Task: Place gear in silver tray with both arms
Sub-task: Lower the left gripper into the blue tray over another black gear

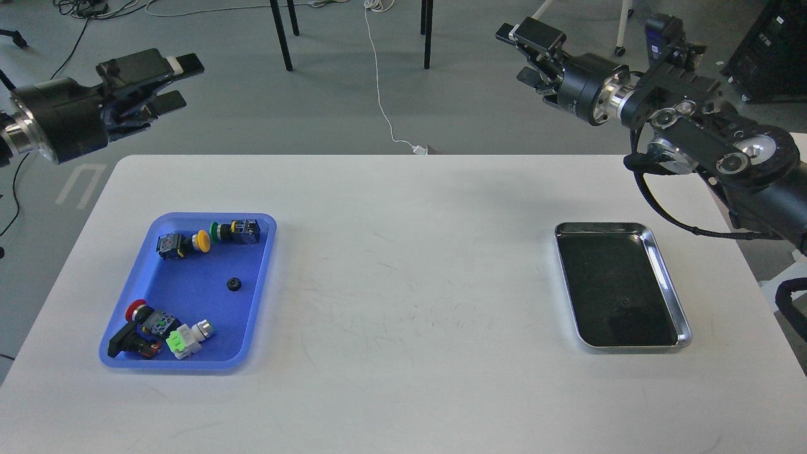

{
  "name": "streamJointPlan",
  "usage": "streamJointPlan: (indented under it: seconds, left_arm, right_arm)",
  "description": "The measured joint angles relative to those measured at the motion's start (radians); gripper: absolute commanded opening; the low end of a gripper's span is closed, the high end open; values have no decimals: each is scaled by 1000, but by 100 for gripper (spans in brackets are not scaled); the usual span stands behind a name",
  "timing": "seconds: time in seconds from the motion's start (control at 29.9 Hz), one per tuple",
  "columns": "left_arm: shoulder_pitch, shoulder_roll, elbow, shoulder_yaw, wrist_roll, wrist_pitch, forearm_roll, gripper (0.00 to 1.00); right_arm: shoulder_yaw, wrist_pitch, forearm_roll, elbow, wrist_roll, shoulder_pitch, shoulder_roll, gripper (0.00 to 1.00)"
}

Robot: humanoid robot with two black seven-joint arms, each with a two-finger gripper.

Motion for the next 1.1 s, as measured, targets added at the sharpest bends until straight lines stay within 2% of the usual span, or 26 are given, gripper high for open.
streamJointPlan:
  seconds: [0.07, 0.2, 0.47, 0.67, 0.8, 0.87, 1.0, 1.1]
  left_arm:
    - [0, -6, -16, 19, -2, 12, 84, 94]
    - [3, -46, -110, 111, -6, 53, 503, 94]
    - [9, -82, -124, 163, 0, 68, 734, 91]
    - [17, -85, -118, 286, 0, 171, 941, 86]
    - [26, -96, -100, 377, 2, 261, 1060, 85]
    - [32, -131, -68, 413, 5, 299, 1089, 81]
    - [42, -204, 26, 436, 5, 326, 1102, 72]
    - [57, -220, 77, 439, 4, 339, 1106, 70]
  right_arm:
    - [36, 1, 74, -5, 0, -19, 15, 99]
    - [211, 19, 357, -6, 1, -137, 64, 99]
    - [414, 26, 407, 69, 16, -280, 59, 99]
    - [525, 40, 417, 98, 17, -362, 52, 99]
    - [544, 44, 419, 148, 17, -417, 31, 99]
    - [547, 44, 419, 164, 17, -436, 22, 99]
    - [549, 45, 419, 174, 17, -450, 16, 99]
    - [555, 45, 419, 176, 17, -451, 14, 99]
